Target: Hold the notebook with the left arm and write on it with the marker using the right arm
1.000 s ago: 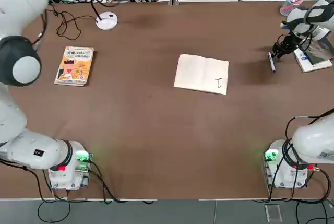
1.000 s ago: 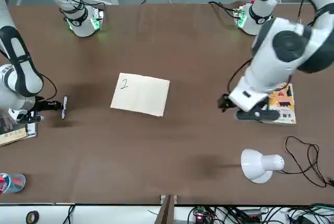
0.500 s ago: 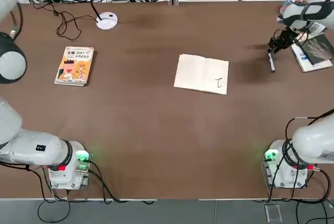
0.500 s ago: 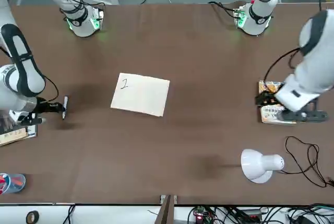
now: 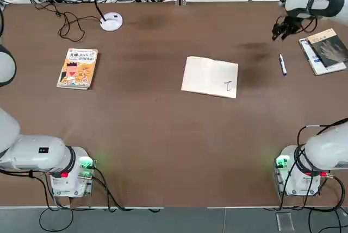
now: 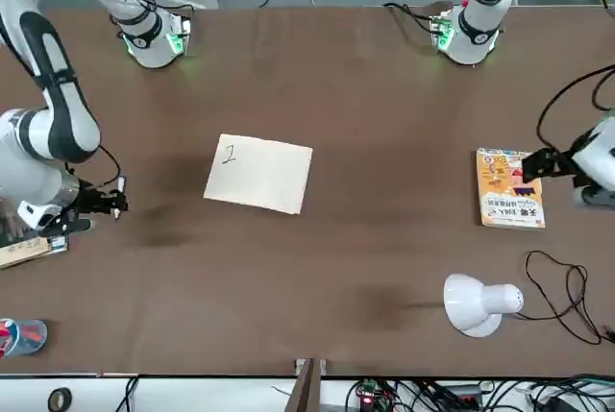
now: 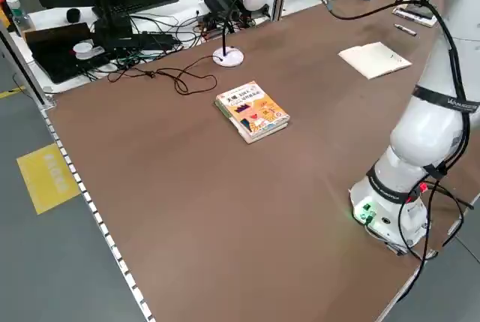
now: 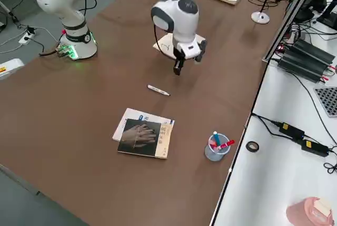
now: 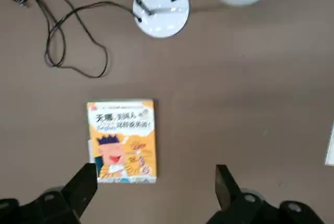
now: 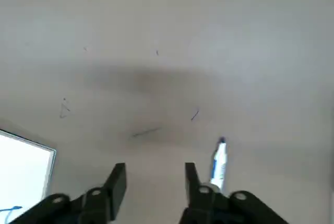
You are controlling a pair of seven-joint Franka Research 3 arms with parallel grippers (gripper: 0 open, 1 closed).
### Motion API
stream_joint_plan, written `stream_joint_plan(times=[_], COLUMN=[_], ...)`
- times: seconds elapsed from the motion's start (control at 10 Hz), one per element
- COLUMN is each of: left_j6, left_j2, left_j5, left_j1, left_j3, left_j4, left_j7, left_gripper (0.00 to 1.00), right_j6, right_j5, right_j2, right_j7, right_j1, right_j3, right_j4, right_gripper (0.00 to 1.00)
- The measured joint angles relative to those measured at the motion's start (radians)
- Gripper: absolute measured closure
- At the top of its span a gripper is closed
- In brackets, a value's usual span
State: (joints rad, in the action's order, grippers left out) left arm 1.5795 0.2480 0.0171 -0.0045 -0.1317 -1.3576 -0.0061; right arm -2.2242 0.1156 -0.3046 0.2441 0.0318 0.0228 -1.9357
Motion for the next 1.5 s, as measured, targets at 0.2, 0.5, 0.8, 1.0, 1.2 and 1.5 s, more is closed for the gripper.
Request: stream_joint_plan(times=[0.2, 0.5, 0.8, 1.0, 1.2, 1.5], left_j6=[-0.052, -0.158, -0.2, -0.203, -0.187, -0.17], left_j2=[-0.02, -0.053, -0.102, -0.137, -0.173, -0.2], left_j5=[0.0, 0.0, -0.001, -0.001, -0.001, -0.001], left_j1=[0.026, 0.051, 0.053, 0.053, 0.053, 0.053], left_j3=[0.003, 0.004, 0.003, 0.002, 0.001, -0.001], left_j4=[-0.001, -0.004, -0.016, -0.034, -0.055, -0.068], left_j7=[0.037, 0.058, 0.064, 0.073, 0.082, 0.084], left_gripper=[0.0, 0.0, 0.0, 0.0, 0.0, 0.0], right_j6=[0.055, 0.192, 0.327, 0.351, 0.353, 0.355], right_j5=[-0.06, -0.163, -0.213, -0.218, -0.219, -0.218], right_j2=[0.052, 0.113, 0.146, 0.148, 0.149, 0.166], right_j7=[-0.003, -0.003, -0.02, -0.066, -0.129, -0.229], right_j1=[0.007, 0.005, 0.003, 0.003, 0.003, 0.006], right_j3=[0.0, 0.006, 0.01, 0.012, 0.011, 0.008], right_j4=[0.033, 0.126, 0.214, 0.237, 0.246, 0.254], right_gripper=[0.22, 0.09, 0.0, 0.0, 0.0, 0.0])
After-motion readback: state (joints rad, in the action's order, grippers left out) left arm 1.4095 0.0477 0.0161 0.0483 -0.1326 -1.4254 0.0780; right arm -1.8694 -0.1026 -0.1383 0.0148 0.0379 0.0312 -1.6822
